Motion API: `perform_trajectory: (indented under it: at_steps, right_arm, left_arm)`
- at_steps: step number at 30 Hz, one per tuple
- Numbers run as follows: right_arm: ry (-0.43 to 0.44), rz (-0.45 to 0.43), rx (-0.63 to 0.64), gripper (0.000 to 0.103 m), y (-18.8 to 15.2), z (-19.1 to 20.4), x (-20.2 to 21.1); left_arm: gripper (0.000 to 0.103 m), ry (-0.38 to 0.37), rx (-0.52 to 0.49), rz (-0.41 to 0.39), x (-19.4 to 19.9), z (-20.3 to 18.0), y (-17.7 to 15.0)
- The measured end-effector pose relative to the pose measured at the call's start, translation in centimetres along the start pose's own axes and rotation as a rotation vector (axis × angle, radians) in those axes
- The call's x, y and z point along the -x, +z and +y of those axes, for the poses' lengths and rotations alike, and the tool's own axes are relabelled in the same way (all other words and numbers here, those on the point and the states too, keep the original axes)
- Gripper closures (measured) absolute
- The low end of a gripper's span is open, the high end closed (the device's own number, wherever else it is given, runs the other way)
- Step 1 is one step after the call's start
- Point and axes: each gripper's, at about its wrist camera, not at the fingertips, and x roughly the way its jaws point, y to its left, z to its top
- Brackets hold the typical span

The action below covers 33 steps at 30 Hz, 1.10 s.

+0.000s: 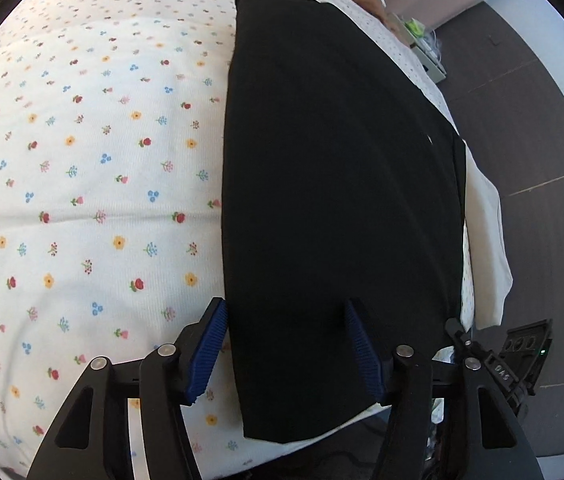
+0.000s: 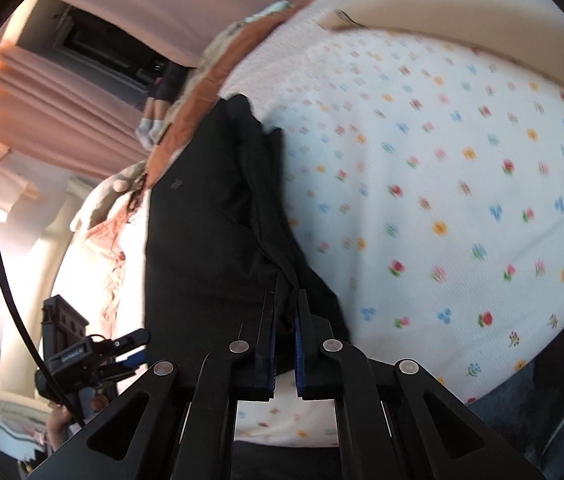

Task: Fold large clothes
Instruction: 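Grasp the folded black shirt bundle with both tools, then lift the folded shirt up off the bed with both tools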

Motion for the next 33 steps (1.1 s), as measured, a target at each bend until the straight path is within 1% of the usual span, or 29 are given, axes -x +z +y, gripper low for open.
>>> perform_trajectory:
  at_steps: [4, 6, 9, 10, 11, 12, 13, 14, 16, 18, 21, 26, 29, 31, 33]
  right_arm:
    - [-0.029, 0.021, -0.021, 0.097, -0.1, -0.8, -1.2]
    - [-0.044, 0.035, -0.009, 0.097, 0.1, -0.3, -1.2]
    - [-0.043, 0.051, 0.015, 0.092, 1.0, 0.6, -0.4]
    - [-0.041, 0.047, 0.026, 0.082, 1.2, 0.9, 0.0]
    - [-0.053, 0.037, 0.042, 0.066, 1.6, 1.2, 0.3]
    - [-0.064, 0.015, 0.068, 0.057, 2.0, 1.7, 0.9]
    - [-0.06, 0.001, 0.083, 0.038, 2.4, 1.8, 1.2]
    - [-0.05, -0.011, 0.093, 0.03, 2.8, 2.0, 1.5]
    - [-0.024, -0.013, 0.107, 0.029, 3.9, 2.3, 1.7]
    - [-0.024, 0.015, 0.124, 0.029, 5.1, 2.7, 1.2]
    - [-0.041, 0.057, 0.17, 0.023, 6.6, 3.4, 0.0]
    - [-0.004, 0.121, 0.214, 0.023, 8.9, 4.3, -2.5]
    - [0.043, 0.17, 0.201, 0.022, 10.0, 4.2, -4.3]
    - [0.08, 0.225, 0.187, 0.022, 10.9, 3.8, -6.2]
    - [0.092, 0.267, 0.165, 0.022, 11.4, 3.4, -7.7]
  left_arm:
    - [0.045, -0.007, 0.002, -0.004, 0.0, 0.5, 0.1]
    - [0.045, -0.009, 0.004, -0.009, 0.2, 0.8, 0.4]
    - [0.045, -0.012, 0.004, -0.026, 0.7, 1.0, 0.9]
    - [0.045, -0.016, 0.01, -0.032, 0.9, 1.1, 1.2]
    - [0.045, -0.02, 0.015, -0.039, 1.0, 1.2, 1.4]
    - [0.045, -0.022, 0.019, -0.043, 1.1, 1.1, 1.8]
    - [0.045, -0.023, 0.023, -0.046, 1.1, 1.1, 2.1]
    - [0.045, -0.024, 0.026, -0.05, 1.0, 1.1, 2.5]
    - [0.045, -0.025, 0.031, -0.058, 1.1, 1.2, 3.2]
    - [0.045, -0.028, 0.038, -0.062, 1.0, 1.4, 3.8]
    - [0.045, -0.029, 0.055, -0.066, 0.9, 1.9, 5.0]
    - [0.045, -0.036, 0.064, -0.067, 0.4, 2.2, 6.8]
    - [0.045, -0.04, 0.065, -0.069, 0.0, 2.4, 8.4]
    - [0.045, -0.042, 0.065, -0.07, -0.2, 2.3, 9.3]
    - [0.045, -0.046, 0.064, -0.073, -0.5, 2.4, 10.3]
